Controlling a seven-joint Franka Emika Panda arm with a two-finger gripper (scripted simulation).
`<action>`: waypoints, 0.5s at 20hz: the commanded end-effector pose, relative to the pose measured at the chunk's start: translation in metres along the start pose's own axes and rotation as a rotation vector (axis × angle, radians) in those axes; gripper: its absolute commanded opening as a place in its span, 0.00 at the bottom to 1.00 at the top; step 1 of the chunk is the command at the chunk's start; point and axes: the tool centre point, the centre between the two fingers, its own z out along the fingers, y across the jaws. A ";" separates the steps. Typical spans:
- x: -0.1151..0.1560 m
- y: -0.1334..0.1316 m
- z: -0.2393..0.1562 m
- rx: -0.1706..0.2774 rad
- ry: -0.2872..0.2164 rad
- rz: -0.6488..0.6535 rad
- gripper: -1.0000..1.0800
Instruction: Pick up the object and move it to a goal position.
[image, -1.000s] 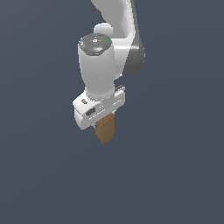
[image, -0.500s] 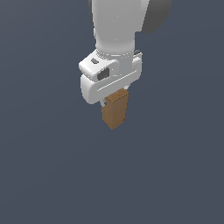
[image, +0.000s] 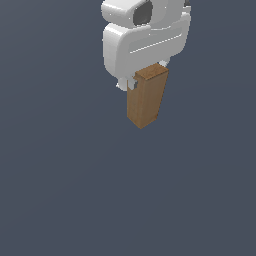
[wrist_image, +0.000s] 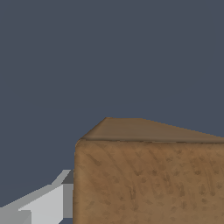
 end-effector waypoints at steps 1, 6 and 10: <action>0.003 -0.006 -0.023 -0.005 0.007 0.001 0.00; 0.007 -0.013 -0.045 -0.005 0.007 0.001 0.00; 0.009 -0.016 -0.054 -0.005 0.007 0.001 0.00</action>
